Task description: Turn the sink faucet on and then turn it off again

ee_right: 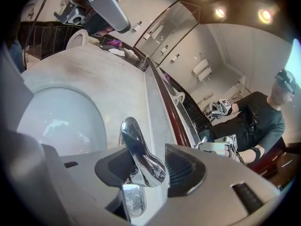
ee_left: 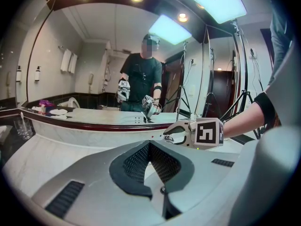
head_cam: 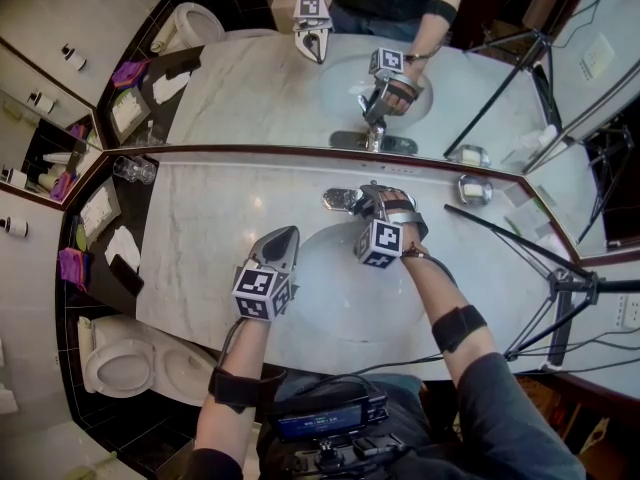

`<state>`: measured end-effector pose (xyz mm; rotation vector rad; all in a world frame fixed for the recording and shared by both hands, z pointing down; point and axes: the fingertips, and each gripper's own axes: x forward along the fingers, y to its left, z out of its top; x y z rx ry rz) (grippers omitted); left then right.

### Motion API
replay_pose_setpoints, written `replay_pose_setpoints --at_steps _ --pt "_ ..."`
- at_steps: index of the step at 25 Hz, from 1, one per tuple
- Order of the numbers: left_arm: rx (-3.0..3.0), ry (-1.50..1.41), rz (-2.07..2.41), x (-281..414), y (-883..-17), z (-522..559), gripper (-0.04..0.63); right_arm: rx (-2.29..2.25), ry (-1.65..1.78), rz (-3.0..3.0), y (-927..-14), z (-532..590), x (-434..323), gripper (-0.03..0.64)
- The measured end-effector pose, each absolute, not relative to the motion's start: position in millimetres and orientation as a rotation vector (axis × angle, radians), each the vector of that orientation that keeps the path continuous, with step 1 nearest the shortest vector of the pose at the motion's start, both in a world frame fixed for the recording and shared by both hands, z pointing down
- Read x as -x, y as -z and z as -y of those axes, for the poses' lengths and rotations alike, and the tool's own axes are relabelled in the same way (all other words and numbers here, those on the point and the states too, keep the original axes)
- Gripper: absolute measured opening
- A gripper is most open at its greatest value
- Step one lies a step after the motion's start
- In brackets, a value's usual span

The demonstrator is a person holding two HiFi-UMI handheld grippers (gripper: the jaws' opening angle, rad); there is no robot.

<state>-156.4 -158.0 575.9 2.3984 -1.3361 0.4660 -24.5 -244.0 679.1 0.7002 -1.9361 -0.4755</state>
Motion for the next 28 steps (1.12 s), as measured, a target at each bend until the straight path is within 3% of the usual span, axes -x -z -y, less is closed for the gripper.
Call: replay_pose_setpoints --at_steps 17,28 --pt "-2.397 -0.458 1.336 156.7 -574.2 157.9 -0.006 -0.832 0.109 2.083 -670.6 261.9 3.0 0.212" --pt "-2.396 -0.448 1.349 159.3 -569.4 154.4 -0.006 -0.858 0.08 2.069 -672.3 260.9 0.1 0.213"
